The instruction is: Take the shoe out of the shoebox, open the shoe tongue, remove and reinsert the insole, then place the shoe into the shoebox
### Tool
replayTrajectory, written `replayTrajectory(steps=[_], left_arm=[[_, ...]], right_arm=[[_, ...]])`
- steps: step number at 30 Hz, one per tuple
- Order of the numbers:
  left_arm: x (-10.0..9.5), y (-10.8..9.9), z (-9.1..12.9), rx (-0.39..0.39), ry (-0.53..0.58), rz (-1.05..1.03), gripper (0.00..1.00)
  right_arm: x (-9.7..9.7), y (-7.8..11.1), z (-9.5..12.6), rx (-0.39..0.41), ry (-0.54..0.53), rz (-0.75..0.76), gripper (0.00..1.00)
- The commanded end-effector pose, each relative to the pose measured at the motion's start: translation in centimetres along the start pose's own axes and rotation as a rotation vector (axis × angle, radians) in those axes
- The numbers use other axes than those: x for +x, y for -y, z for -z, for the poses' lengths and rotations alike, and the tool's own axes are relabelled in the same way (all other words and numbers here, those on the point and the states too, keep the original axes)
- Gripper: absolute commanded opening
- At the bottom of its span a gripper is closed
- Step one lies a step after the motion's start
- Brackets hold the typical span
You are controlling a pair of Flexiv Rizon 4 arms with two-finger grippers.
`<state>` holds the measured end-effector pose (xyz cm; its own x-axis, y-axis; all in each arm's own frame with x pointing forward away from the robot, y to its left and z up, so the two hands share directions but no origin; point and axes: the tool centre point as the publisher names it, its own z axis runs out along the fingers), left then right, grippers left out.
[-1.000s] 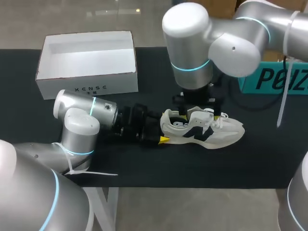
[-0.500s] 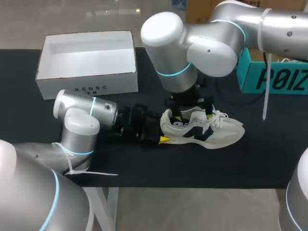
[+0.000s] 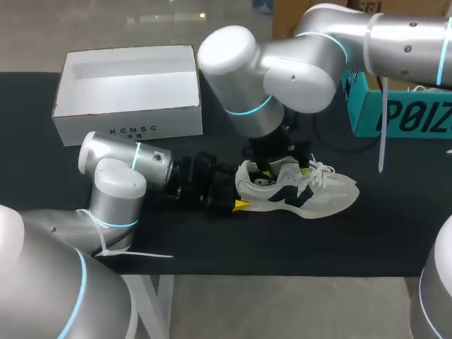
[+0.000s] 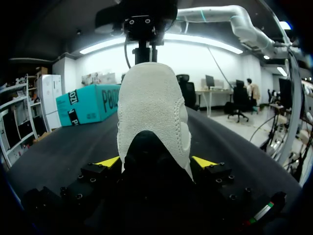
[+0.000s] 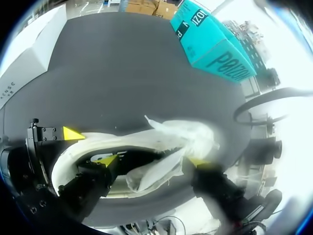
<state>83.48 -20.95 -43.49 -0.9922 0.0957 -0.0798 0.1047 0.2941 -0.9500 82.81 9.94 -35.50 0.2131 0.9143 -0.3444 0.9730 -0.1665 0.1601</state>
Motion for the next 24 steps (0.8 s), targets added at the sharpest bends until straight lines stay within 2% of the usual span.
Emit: replayTrajectory(steps=[1, 24], left_arm=[[-0.1, -0.1, 0.0, -0.004, -0.003, 0.0, 0.0], [-0.1, -0.1, 0.0, -0.004, -0.003, 0.0, 0.0]], right_arm=[[-0.6, -0.3, 0.0, -0.001, -0.002, -0.007, 0.0], [-5.7, -2.7, 1.5, -0.021, -0.018, -0.117, 0.0]])
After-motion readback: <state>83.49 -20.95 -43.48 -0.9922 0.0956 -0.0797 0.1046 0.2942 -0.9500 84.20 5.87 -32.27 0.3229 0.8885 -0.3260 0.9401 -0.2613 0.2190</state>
